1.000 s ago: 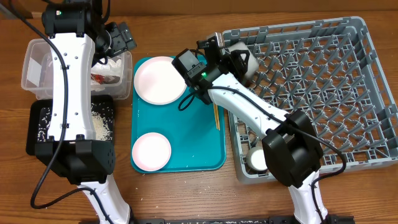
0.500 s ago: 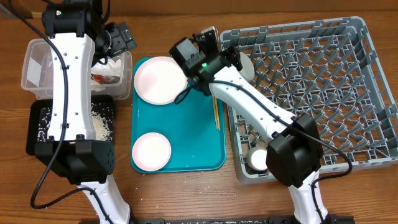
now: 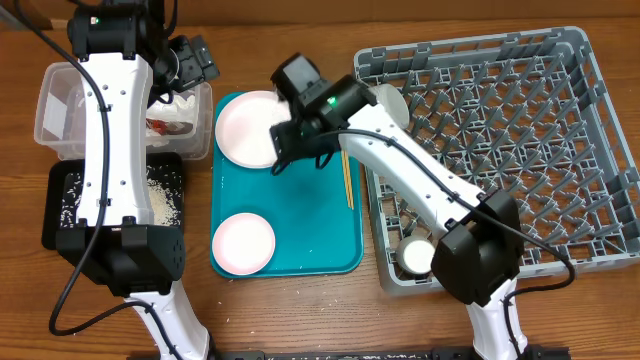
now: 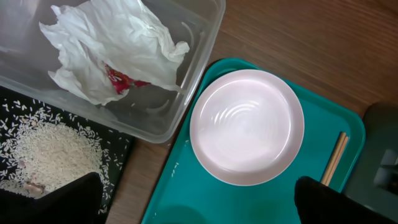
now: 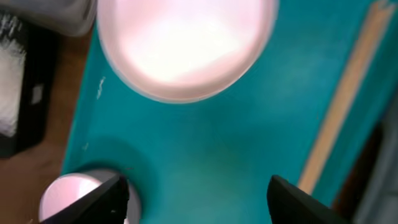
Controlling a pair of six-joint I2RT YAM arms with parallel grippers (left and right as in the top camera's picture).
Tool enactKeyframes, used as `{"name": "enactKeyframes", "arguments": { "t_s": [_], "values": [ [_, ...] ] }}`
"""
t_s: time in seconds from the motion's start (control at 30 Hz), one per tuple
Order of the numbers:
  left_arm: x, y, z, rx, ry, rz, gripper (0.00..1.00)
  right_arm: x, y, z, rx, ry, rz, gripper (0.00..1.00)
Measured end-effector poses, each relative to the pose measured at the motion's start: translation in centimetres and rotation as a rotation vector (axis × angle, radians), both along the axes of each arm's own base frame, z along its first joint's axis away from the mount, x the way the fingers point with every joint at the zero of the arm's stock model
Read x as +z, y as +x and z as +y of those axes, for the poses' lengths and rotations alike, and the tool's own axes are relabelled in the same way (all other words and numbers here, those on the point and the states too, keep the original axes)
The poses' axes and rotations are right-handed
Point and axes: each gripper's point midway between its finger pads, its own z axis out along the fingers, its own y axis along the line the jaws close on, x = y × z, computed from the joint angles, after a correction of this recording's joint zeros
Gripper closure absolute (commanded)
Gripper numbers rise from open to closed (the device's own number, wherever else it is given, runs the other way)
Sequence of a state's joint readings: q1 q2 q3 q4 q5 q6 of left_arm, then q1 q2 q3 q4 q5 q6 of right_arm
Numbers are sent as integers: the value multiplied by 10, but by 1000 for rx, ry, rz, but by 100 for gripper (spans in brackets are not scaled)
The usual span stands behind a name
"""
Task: Sort waste into correct bins and load items into the dishwasher
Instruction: 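Reach the right gripper to the small pink plate and grasp it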
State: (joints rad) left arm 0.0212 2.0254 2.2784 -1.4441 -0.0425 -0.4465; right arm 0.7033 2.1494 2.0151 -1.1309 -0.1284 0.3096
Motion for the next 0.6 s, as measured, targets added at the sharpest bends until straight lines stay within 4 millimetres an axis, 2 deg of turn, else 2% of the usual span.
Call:
{"name": "enactKeyframes", "arguments": {
  "t_s": [0.1,0.23,0.43,0.53,0.6],
  "values": [
    [0,0,0,0,0,0,0,-24,-22,13,41,37,80,37],
    [0,0,0,0,0,0,0,-56,-59,27,79,40,172,45],
    [0,0,0,0,0,0,0,-76,-98,51,125,36,199,47],
    [0,0,0,0,0,0,0,-86,-111,51,124,6,213,54],
    [0,0,0,0,0,0,0,-90,-115,50,112,-8,221,68]
  ]
}}
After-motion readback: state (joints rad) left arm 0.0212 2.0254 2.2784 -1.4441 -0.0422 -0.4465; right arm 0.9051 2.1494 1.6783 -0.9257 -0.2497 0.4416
